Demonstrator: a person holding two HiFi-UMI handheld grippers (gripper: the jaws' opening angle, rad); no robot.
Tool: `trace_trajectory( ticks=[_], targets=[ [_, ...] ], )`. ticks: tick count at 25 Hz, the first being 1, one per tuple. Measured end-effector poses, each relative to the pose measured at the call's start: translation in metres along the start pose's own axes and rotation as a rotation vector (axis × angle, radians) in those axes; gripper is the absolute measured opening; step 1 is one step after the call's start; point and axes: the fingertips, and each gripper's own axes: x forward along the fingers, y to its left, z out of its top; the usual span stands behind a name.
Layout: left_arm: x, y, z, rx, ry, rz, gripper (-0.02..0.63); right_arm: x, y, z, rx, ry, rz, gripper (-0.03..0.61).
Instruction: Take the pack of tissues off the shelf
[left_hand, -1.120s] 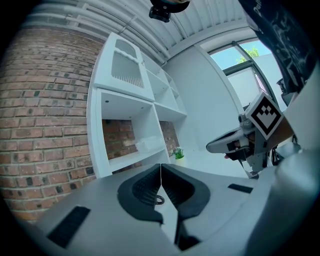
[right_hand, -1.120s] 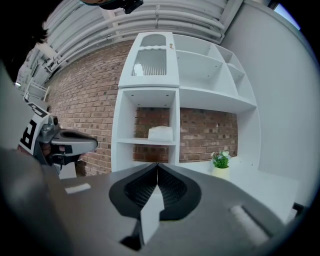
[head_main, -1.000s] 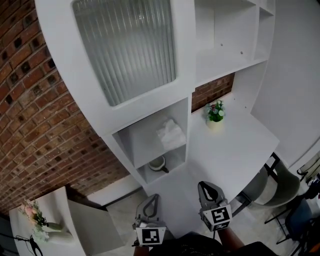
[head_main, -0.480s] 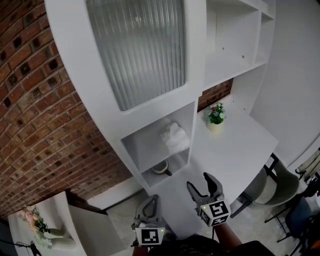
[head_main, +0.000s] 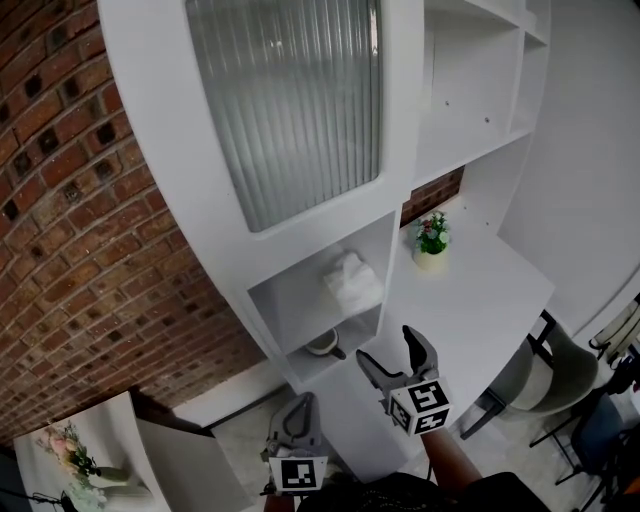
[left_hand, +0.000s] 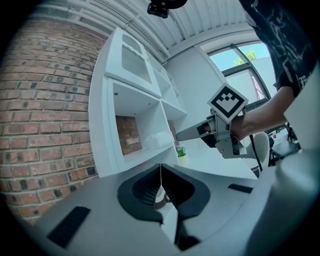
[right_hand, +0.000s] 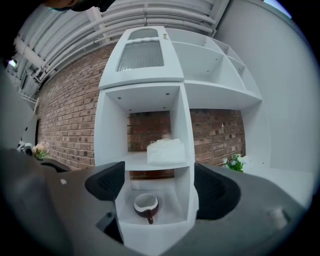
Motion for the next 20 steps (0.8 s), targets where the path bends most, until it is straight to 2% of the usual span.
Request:
trace_trajectory(
  ticks=[4,10,16,20],
  targets=[
    [0.002,0.000,-0.002,0.028,0.009,-0.018,0.011,0.014,-0.001,0.011,-0.003,-0.006,0.001,0.439],
    [0.004,0.002,-0.002,0.027,-0.007,-0.024,0.011,0.030,-0.002,0.013,0.014,0.012,-0.004,0.479],
    [0.005,0.008,-0.004,0.016,-0.002,-0.020,0.011,0.045,-0.007,0.016,0.022,0.018,-0.020,0.480],
    [0.008,0.009,-0.005,0.036,0.009,-0.028,0.011,0.055,-0.011,0.016,0.022,0.029,-0.024,0.480]
  ],
)
